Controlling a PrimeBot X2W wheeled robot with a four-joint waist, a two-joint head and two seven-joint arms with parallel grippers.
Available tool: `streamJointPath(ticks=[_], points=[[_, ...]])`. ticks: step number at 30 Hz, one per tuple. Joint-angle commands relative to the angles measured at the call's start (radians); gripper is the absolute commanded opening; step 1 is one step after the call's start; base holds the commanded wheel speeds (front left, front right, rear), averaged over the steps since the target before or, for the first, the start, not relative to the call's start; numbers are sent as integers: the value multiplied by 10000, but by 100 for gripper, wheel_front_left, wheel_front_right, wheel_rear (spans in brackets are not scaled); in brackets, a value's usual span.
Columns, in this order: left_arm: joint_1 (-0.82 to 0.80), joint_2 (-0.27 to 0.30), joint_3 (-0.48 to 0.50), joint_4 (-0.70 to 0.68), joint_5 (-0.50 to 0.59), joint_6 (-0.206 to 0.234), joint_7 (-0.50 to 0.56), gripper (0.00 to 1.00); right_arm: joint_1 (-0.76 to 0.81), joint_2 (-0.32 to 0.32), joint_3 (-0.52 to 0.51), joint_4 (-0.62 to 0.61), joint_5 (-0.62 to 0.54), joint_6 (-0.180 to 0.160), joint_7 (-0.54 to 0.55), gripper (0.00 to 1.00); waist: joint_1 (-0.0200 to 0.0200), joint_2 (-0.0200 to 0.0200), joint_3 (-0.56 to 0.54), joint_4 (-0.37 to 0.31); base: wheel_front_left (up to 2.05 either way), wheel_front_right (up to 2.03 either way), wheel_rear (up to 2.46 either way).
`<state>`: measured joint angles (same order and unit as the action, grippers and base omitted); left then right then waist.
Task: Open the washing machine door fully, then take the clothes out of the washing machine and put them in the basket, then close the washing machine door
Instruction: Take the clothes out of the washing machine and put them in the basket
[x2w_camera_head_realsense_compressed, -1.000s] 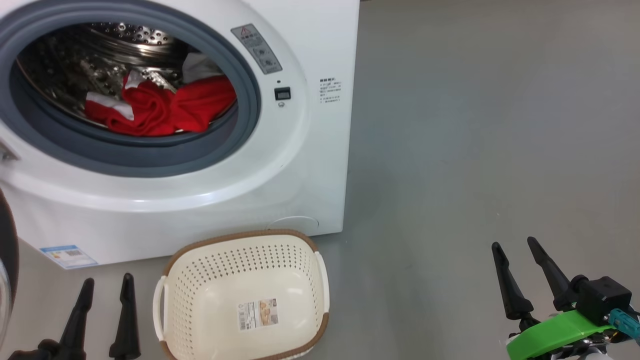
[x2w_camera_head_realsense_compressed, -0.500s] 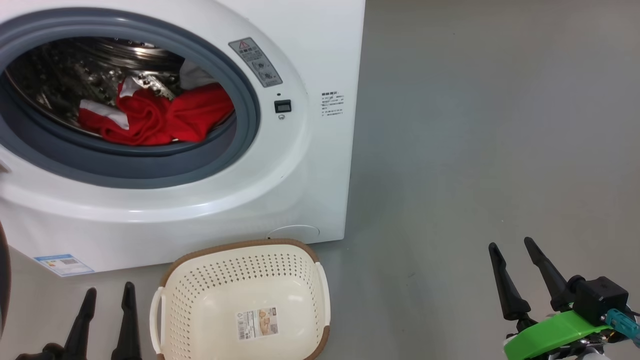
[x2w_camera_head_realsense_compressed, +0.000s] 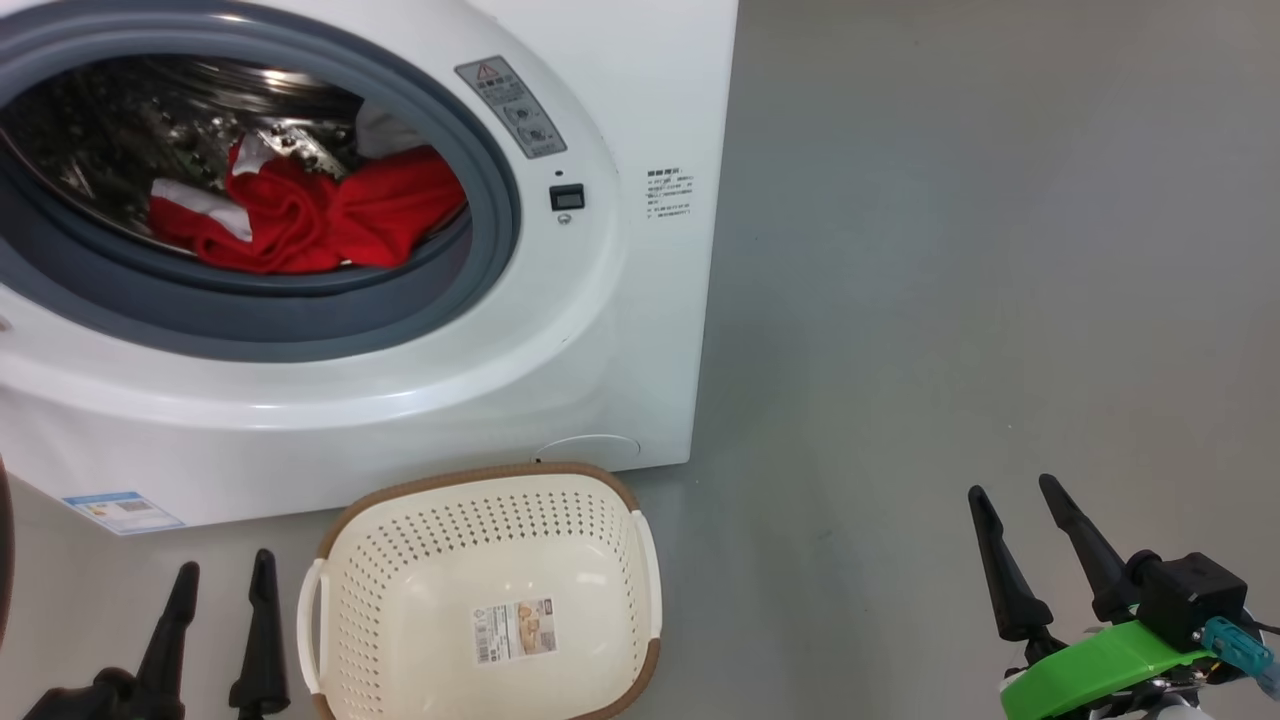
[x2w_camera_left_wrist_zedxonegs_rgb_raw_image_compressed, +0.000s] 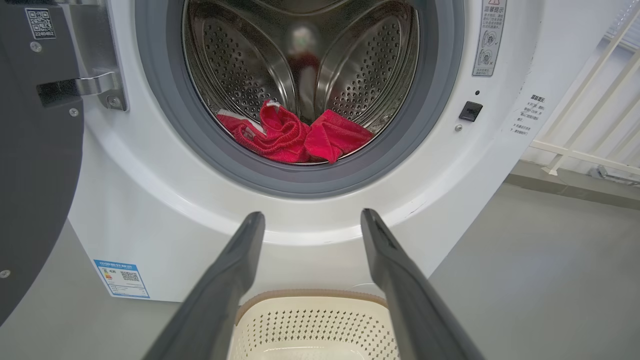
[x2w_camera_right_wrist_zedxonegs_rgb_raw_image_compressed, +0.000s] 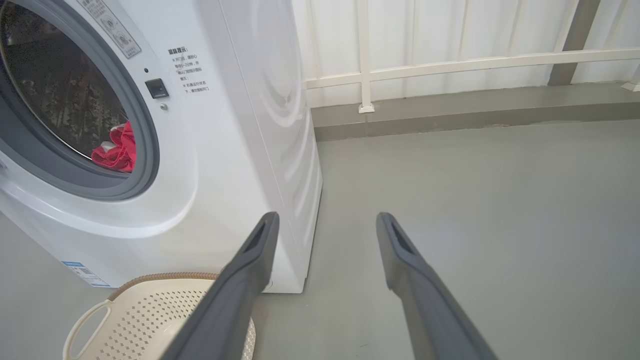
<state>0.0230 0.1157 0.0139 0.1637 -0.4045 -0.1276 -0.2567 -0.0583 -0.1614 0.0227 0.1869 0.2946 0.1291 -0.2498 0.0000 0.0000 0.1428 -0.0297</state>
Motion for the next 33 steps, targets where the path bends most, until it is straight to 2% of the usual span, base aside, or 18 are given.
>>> streamJointPath(ticks=[1, 7, 13, 19, 33], points=[[-387, 158, 348, -203, -44, -31, -51, 100, -231, -48, 272, -247, -117, 16, -120, 100, 0, 0, 69, -2, 0, 0, 0], [-1255, 296, -69, 252, 11, -31, -51, 100, -366, 0, 250, -269, -130, 16, -120, 100, 0, 0, 444, 124, 0, 0, 0], [-3787, 737, -874, 1925, -48, -31, -51, 100, -821, 123, 422, -298, -211, 16, -120, 100, 0, 0, 1123, 78, 0, 0, 0], [-6069, 1322, -1660, 3579, -379, -31, -51, 100, -1199, 292, 721, -291, -220, 16, -120, 100, 0, 0, 1626, -291, 0, 0, 0], [-9654, 2112, -2889, 7135, -1606, -31, 507, 100, -1739, 623, 1065, -331, -217, 16, -120, 100, 0, 0, 2771, -1197, 0, 0, 0]])
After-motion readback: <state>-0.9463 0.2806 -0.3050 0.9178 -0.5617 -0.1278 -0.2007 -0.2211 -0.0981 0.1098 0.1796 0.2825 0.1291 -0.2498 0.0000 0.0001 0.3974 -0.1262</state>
